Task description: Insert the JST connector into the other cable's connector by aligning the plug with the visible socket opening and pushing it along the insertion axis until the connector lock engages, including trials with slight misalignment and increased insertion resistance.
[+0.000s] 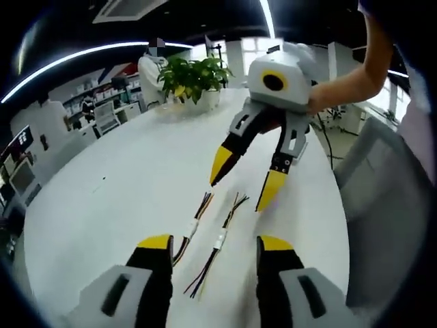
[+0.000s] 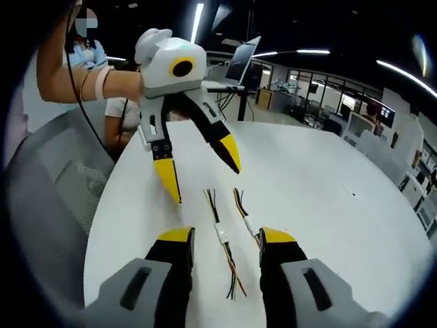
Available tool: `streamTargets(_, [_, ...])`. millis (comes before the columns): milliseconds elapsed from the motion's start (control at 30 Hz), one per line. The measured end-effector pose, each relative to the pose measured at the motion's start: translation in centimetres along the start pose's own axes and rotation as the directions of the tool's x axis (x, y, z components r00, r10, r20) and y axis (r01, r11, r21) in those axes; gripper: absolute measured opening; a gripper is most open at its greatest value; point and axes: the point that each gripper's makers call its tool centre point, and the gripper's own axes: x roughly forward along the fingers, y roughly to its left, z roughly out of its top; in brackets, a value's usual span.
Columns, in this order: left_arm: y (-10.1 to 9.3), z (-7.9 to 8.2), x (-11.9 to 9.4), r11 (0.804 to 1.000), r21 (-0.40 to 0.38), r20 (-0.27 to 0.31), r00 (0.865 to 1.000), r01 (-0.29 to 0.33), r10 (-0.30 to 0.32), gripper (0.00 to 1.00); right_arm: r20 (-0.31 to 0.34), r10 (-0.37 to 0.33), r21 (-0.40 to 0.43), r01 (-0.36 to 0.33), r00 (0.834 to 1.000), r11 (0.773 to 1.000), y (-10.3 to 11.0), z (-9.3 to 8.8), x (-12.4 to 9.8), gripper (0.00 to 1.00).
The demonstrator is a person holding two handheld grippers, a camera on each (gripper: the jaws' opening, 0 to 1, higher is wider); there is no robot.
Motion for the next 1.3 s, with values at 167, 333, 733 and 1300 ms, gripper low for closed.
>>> streamTargets(167, [-0.1, 0.4, -0.8, 0.999, -0.027, 0.024, 0.999, -0.038, 0.039, 0.50, 0.019, -0.026, 0.016, 0.026, 0.999, 1.000, 0.1, 0.8, -1.0, 0.41])
streamTargets(333, [-0.2, 0.8, -1.9, 0.996, -0.055, 0.053, 0.995, -0.076, 0.079, 0.61, 0.014, -0.066, 0.035, 0.066, 0.998, 0.997, 0.0, 1.1, -1.6, 0.51])
streamTargets(733, [-0.4, 1.1, -4.7, 0.976, -0.155, 0.117, 0.978, -0.152, 0.171, 0.78, 0.020, -0.152, 0.127, 0.148, 0.988, 0.981, -0.3, 0.7, -3.8, 0.61])
streamTargets(1300, [-2.0, -0.2, -6.7, 0.951, -0.242, 0.122, 0.967, -0.192, 0.226, 0.93, 0.003, -0.264, 0.251, 0.254, 0.965, 0.934, 0.2, -1.0, -8.1, 0.74])
